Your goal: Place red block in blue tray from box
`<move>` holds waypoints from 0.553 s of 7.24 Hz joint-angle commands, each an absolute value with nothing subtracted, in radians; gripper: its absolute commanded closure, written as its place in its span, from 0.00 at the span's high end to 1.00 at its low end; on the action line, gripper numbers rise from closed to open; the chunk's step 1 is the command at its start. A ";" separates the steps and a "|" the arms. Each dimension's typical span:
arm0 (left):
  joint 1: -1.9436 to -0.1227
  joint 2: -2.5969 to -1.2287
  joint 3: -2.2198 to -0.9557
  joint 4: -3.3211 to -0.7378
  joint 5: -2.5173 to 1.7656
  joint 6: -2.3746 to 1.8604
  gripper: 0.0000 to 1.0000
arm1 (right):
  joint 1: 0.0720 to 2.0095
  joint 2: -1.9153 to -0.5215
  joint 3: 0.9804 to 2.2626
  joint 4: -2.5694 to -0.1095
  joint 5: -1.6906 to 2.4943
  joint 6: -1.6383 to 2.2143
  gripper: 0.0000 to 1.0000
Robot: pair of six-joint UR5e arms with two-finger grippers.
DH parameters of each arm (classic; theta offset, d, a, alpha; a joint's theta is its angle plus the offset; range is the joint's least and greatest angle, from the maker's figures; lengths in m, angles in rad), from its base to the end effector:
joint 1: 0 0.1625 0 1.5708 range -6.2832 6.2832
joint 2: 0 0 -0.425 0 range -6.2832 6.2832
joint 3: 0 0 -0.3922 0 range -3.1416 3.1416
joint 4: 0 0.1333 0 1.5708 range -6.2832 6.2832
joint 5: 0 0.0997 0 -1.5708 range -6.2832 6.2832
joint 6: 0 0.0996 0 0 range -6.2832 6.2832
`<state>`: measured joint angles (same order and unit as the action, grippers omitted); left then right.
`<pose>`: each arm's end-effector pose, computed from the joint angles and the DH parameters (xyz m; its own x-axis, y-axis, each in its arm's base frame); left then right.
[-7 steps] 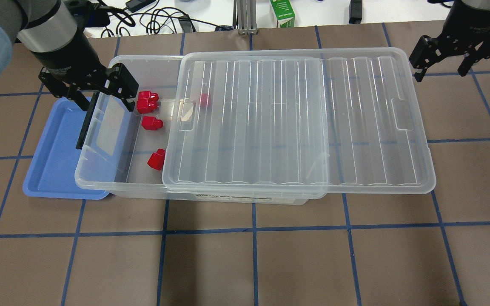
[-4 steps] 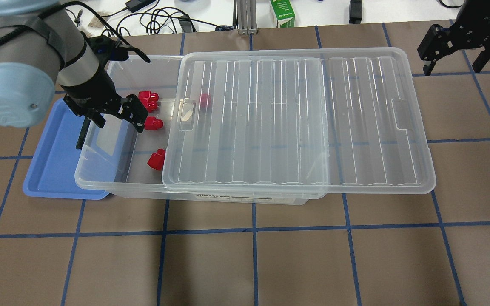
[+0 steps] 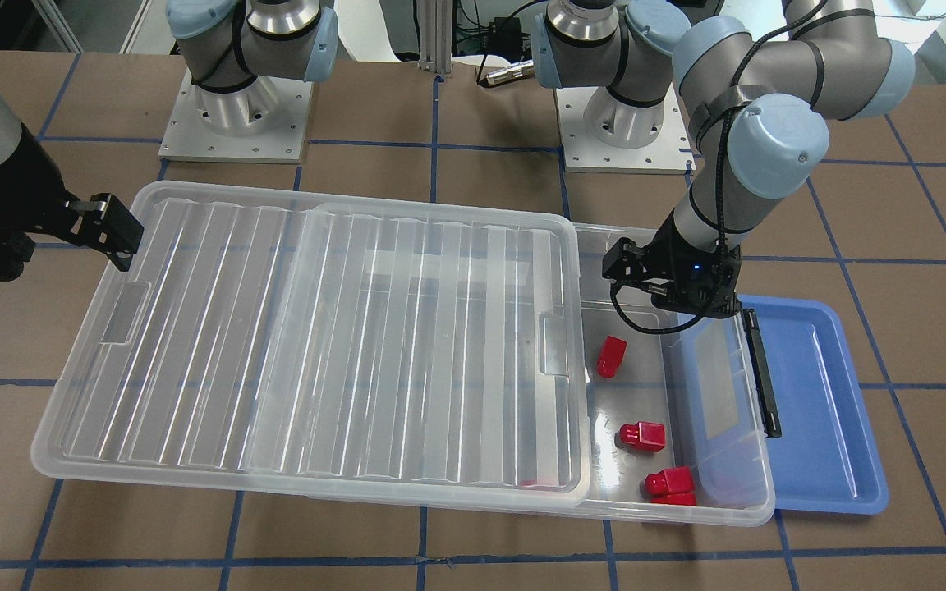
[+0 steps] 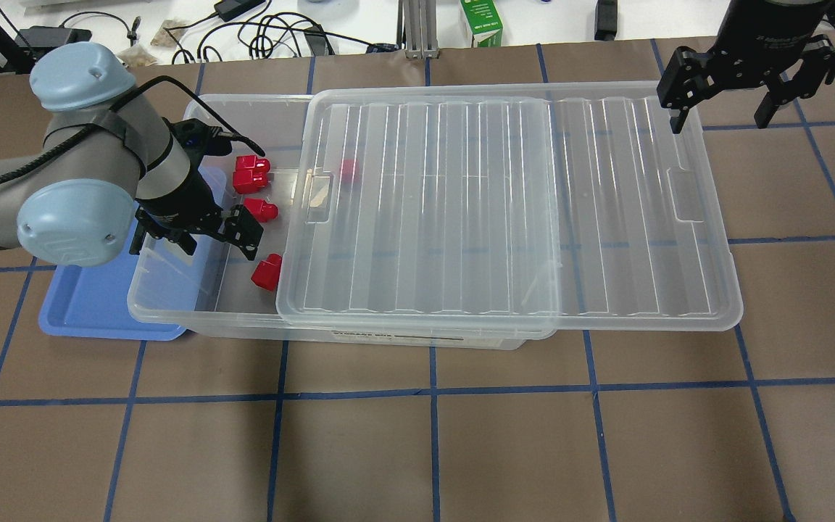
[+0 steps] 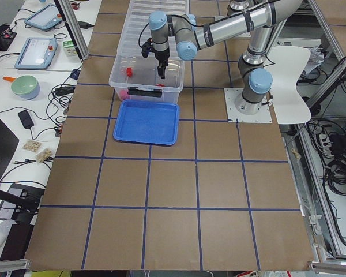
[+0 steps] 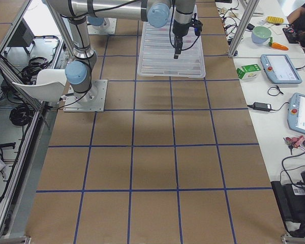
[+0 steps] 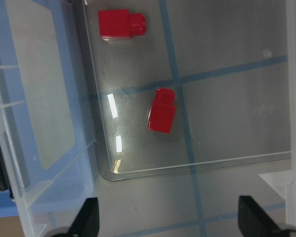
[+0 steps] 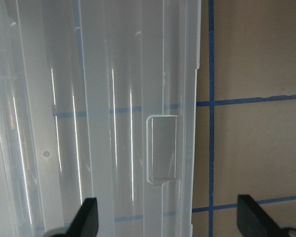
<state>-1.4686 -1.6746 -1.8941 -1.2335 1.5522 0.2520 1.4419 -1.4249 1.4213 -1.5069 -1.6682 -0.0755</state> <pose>-0.0843 -0.5026 0.3146 -0.9884 0.1467 0.0403 0.1496 0.9853 0.0822 0.0522 -0.5589 0.4794 -0.9946 0.0471 0.0923 0.0534 0.9963 0.0674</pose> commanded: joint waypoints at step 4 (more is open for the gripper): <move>-1.471 -1.770 -1.916 -1.131 1.546 0.258 1.00 | 1.447 -1.433 1.419 -1.505 -1.667 -0.081 1.00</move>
